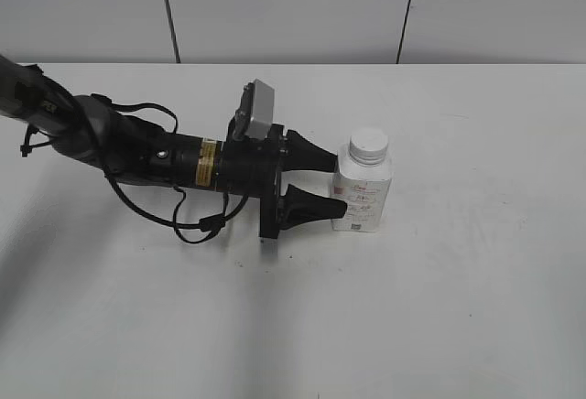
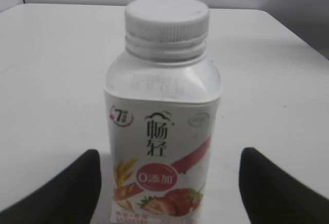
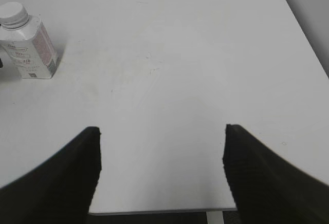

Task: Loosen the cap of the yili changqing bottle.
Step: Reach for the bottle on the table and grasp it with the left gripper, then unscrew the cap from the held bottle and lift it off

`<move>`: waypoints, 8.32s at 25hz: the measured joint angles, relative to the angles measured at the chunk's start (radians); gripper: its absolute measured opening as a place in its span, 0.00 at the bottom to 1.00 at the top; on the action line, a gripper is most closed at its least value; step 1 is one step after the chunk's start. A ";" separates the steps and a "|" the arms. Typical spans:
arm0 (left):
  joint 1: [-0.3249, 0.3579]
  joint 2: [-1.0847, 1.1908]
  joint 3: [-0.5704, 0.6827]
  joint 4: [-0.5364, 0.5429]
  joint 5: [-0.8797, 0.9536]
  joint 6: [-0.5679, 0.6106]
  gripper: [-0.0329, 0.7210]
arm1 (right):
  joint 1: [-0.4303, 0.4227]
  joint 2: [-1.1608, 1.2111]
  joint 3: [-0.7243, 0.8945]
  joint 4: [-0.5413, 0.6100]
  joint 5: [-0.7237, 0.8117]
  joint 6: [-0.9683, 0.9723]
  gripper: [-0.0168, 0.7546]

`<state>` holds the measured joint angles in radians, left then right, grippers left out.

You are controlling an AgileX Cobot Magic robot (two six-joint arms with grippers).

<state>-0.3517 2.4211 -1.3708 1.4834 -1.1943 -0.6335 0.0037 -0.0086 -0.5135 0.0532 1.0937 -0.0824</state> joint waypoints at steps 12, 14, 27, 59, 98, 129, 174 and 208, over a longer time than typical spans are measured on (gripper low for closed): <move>-0.054 0.067 -0.111 -0.019 0.023 -0.039 0.72 | 0.000 0.000 0.000 0.000 0.000 0.000 0.78; -0.054 0.067 -0.111 -0.023 0.025 -0.040 0.72 | 0.000 0.000 0.000 0.000 0.000 0.000 0.78; -0.058 0.069 -0.111 -0.045 0.039 -0.043 0.49 | 0.000 0.000 0.000 0.000 0.000 0.000 0.78; -0.059 0.069 -0.111 -0.048 0.041 -0.044 0.47 | 0.000 0.002 0.000 -0.020 0.000 0.061 0.78; -0.059 0.069 -0.111 -0.049 0.040 -0.044 0.46 | 0.000 1.281 -0.692 0.034 0.117 0.045 0.78; -0.059 0.069 -0.111 -0.051 0.040 -0.044 0.46 | 0.429 1.692 -1.051 0.035 0.124 0.133 0.72; -0.059 0.070 -0.111 -0.053 0.036 -0.044 0.46 | 0.471 2.090 -1.243 0.082 0.125 0.177 0.68; -0.059 0.072 -0.113 -0.064 0.014 -0.043 0.46 | 0.474 2.068 -1.245 0.090 0.130 -0.957 0.52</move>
<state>-0.4102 2.4932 -1.4836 1.4190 -1.1804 -0.6764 0.4773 2.0594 -1.7584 0.1432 1.2240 -1.0394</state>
